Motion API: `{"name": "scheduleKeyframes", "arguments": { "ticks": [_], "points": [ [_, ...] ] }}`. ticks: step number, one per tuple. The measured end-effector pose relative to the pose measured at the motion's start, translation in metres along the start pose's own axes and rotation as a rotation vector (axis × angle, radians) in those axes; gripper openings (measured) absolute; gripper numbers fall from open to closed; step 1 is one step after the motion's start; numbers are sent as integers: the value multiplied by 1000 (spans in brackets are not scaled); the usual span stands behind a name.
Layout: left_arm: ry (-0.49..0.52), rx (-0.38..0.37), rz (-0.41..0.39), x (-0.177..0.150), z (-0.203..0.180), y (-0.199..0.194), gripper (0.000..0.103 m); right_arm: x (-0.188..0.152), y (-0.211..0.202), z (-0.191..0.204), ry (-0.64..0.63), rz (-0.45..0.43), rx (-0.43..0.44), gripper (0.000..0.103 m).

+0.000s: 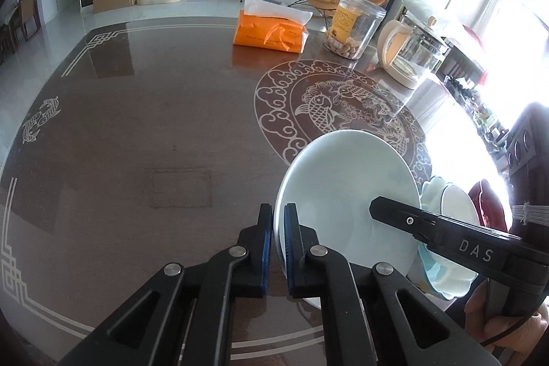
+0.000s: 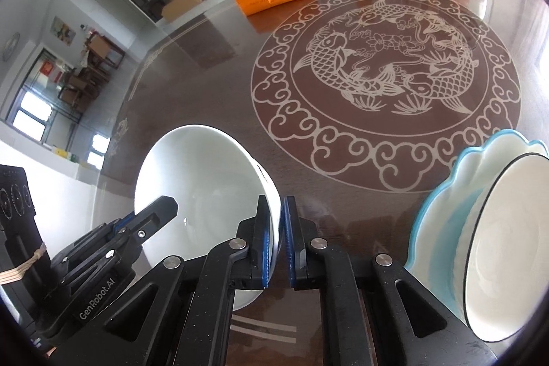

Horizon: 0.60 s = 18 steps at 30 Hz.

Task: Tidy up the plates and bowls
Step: 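Lift and carry the small bowl over the nested bowls with the right gripper, then lower the small bowl into the black-rimmed bowl with the right gripper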

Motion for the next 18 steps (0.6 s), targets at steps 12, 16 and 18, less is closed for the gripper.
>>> {"name": "scheduleKeyframes", "arguments": {
  "ticks": [12,16,18],
  "points": [
    [191,-140,15,-8,-149,-2,6,-9,-114,-90,132,-90,-116,11],
    [207,-155,87,-22,-177,27,6,-18,-125,-130,190,-91,-180,11],
    [212,-147,103,-28,-186,35,6,-23,-124,-145,214,-89,-194,11]
  ]
}}
Point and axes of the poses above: each gripper's, at about its wrist camera, not at the fingertips, and y roughly the way its jaws point, z to its left, x to its top, the point moved 7 cm from there along y, roughly the way its jaws point, and after that the axes turned 6 degrees about -y, right-handed, at the moved point
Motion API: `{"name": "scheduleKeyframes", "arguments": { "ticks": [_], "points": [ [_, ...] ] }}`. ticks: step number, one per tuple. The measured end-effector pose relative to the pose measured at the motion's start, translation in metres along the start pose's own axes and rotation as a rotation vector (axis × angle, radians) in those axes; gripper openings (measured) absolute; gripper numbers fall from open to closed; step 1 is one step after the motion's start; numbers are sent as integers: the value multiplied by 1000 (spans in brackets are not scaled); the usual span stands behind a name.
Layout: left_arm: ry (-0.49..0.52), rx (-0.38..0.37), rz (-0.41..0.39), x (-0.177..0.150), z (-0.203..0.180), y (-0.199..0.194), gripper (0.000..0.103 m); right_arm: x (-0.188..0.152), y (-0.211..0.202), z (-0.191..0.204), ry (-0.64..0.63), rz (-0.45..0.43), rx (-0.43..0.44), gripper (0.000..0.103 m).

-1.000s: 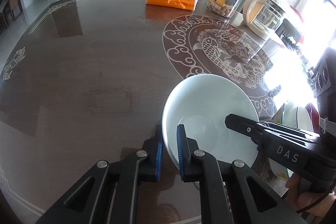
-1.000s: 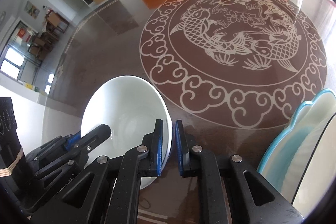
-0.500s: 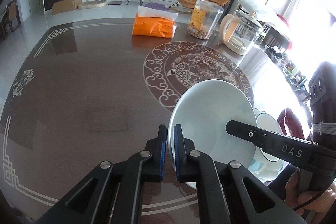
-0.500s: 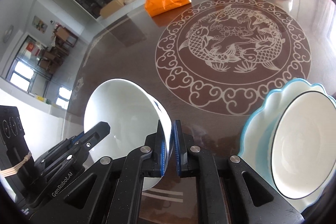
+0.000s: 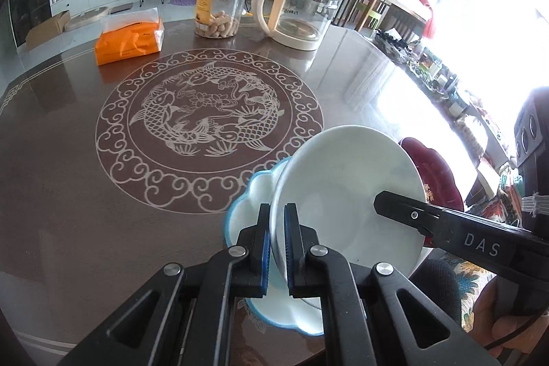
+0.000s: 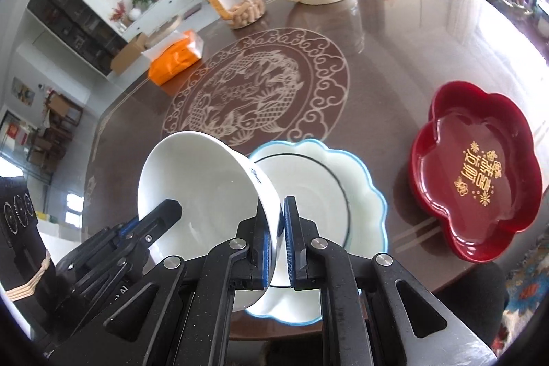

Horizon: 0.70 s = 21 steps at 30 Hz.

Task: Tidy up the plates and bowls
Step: 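Lower the small bowl into the black-rimmed bowl with the right gripper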

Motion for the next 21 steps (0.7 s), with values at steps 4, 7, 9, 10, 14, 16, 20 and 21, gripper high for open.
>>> {"name": "scheduleKeyframes", "arguments": {
  "ticks": [4,7,9,10,14,16,20,21],
  "points": [
    [20,27,24,-5,-10,15,6,-3,5,-20,22,4,-20,11],
    [26,41,37,-7,-12,23,6,-5,9,-27,27,3,-36,11],
    [25,40,46,-9,-13,26,6,-4,9,-29,21,-11,-40,10],
    [28,44,47,-9,-12,27,6,-4,9,-30,17,-12,-45,10],
    [38,49,49,-13,-12,29,7,-6,9,-28,-15,-24,-59,10],
    [33,44,52,-14,-11,29,7,-6,9,-25,-48,-37,-74,10],
    [36,39,51,-16,-12,26,7,-9,9,-20,-122,-64,-116,8],
    [37,36,50,-15,-12,25,7,-10,8,-20,-126,-70,-117,8]
  ]
}}
Point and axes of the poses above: each gripper's, at about its wrist camera, not at the fingertips, and y roughly the way its jaws point, z to its left, x to its top, the point moved 7 cm from there along y, roughly the way its jaws point, and after that the axes turned 6 degrees about -y, right-handed, at the moved point
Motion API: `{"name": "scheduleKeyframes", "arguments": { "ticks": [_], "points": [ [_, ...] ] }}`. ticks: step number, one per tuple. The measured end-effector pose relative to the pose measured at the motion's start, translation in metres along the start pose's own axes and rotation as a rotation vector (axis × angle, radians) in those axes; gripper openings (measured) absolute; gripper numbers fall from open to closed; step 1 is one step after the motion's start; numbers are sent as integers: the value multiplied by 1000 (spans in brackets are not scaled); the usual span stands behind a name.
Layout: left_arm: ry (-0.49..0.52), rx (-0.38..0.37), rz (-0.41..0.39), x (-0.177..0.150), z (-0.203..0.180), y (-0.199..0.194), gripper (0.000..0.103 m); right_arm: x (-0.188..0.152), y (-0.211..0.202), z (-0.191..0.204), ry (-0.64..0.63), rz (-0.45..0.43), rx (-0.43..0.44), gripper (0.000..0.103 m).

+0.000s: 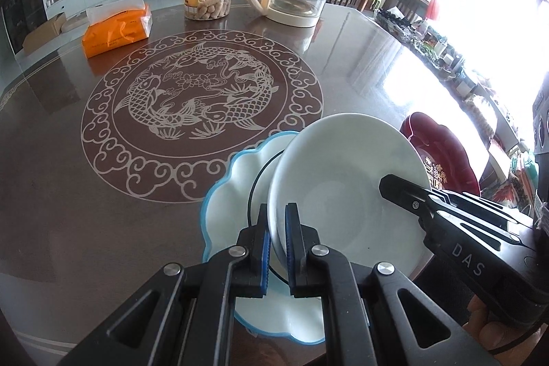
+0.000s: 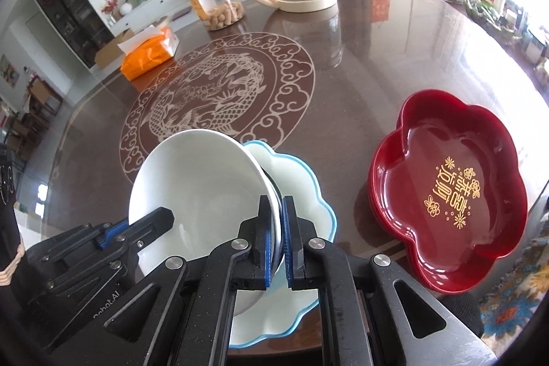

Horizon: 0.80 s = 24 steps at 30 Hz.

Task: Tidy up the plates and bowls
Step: 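Lower the small bowl into the black-rimmed bowl with the right gripper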

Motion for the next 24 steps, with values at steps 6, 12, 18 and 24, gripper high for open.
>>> {"name": "scheduleKeyframes", "arguments": {
  "ticks": [6,12,18,24],
  "points": [
    [-4,0,-10,4,3,-3,7,1,0,-5,27,-7,25,8],
    [-17,-10,-35,10,7,-13,7,2,0,-5,43,1,40,8],
    [-49,-8,-75,16,19,-27,7,4,2,3,-20,8,3,8],
    [-93,30,-103,11,45,-35,7,7,5,10,-114,7,-58,8]
  ]
}}
Point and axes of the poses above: each gripper's, at about its wrist camera, not at the fingertips, and y roughly the way its jaws point, z to its left, x to its top, the point moved 7 cm from there along y, roughly the way its jaws point, and after that the axes turned 6 degrees about -y, right-handed, at the moved point
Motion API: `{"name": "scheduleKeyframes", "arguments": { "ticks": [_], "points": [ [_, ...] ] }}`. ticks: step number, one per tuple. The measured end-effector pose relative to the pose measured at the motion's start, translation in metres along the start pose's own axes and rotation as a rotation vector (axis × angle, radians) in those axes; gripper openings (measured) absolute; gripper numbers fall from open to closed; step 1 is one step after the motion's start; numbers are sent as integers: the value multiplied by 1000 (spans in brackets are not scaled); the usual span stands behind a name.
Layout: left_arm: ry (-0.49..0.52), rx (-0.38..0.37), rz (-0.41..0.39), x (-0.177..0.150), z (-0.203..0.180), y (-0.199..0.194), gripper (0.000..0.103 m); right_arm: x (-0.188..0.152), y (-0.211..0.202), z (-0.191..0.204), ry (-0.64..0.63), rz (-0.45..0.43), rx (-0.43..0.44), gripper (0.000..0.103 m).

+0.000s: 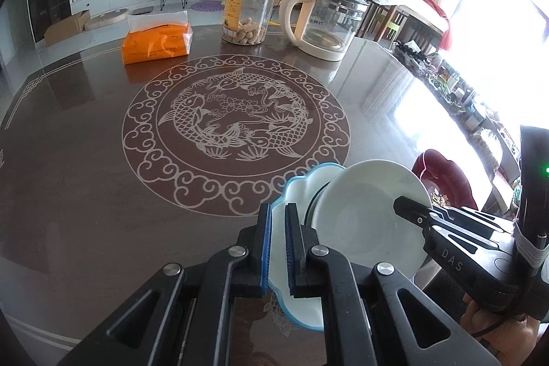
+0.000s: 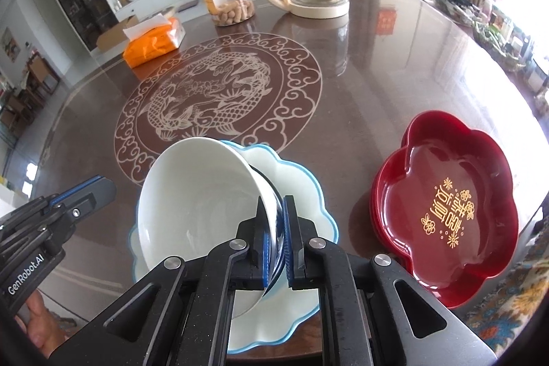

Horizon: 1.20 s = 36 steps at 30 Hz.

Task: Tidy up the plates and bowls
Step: 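Lower the small bowl into the black-rimmed bowl with the right gripper, then open the right gripper to release the small bowl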

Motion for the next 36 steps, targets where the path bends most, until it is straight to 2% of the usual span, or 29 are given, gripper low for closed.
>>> {"name": "scheduleKeyframes", "arguments": {
  "ticks": [8,14,24,31,32,33,35,36],
  "points": [
    [-15,11,26,-14,12,9,7,2,4,12,-150,-31,-117,8],
    [-21,0,38,-19,11,14,7,-1,6,15,-213,-54,-160,10],
    [-32,-3,44,-22,14,18,7,-14,16,16,-257,-90,-195,16],
    [-25,-2,44,-24,14,19,8,-18,21,13,-224,-107,-151,20],
    [-23,1,42,-24,14,19,8,-17,21,12,-215,-108,-137,23],
    [-21,6,40,-25,14,19,8,-16,20,12,-204,-114,-123,36],
    [-17,18,35,-25,14,19,11,-14,14,9,-181,-147,-109,52],
    [-14,27,28,-25,15,17,19,-12,9,8,-169,-168,-106,54]
  ]
}}
Point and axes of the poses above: each gripper's, at about its wrist camera, not at the fingertips, and y roughly the way its jaws point, z to its left, x to its top, the point moved 7 cm from there along y, roughly the way its jaws point, and after that the axes turned 6 degrees about -y, right-handed, at the moved point
